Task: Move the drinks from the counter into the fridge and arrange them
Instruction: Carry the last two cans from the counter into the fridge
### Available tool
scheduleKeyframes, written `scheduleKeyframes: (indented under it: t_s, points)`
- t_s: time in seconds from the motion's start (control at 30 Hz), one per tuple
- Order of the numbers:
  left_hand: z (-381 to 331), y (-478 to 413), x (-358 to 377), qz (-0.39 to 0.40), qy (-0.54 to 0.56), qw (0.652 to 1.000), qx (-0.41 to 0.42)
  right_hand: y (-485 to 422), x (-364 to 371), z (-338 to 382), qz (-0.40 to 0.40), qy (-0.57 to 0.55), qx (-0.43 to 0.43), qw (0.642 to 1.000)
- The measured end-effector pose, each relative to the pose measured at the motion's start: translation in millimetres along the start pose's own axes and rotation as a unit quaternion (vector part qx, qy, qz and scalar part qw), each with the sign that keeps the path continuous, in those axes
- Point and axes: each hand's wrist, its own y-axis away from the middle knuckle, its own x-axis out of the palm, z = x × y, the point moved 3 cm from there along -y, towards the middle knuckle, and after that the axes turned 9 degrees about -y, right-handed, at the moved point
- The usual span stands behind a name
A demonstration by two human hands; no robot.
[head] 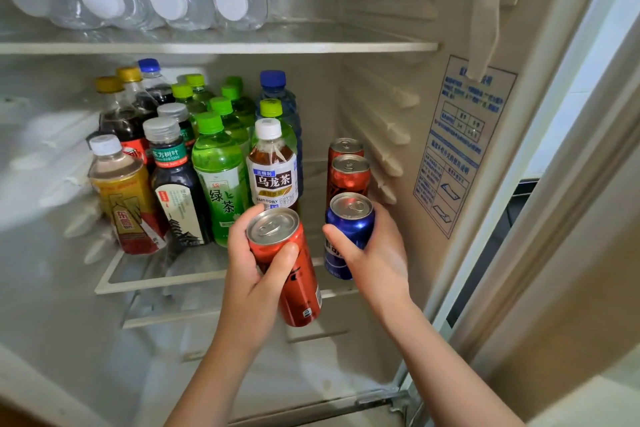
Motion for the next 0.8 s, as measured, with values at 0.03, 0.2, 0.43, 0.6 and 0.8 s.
scheduleKeyframes:
  t_s: [0.03,0.2,0.43,0.6,0.8]
  points:
    - [0,0,-1,-0.001,-0.005,1.0,0.001,0,3,-1,0.003,0.008,0.001,1.0]
    - [1,-1,-9,-0.007,-0.013,1.0,0.0,-9,12,-5,0.002,0.027,0.018,0.999]
    - [2,0,-18,-0.018,-0.017,1.0,0.006,-31,19,-13,-0.016,0.039,0.029,0.999]
    - [3,0,-20,-0.016,-0.029,0.999,0.012,-45,25,-16,-0.025,0.044,0.008,0.999]
    - [7,0,-18,-0.01,-0.028,1.0,0.004,-54,27,-18,-0.008,-0.021,0.046,0.999]
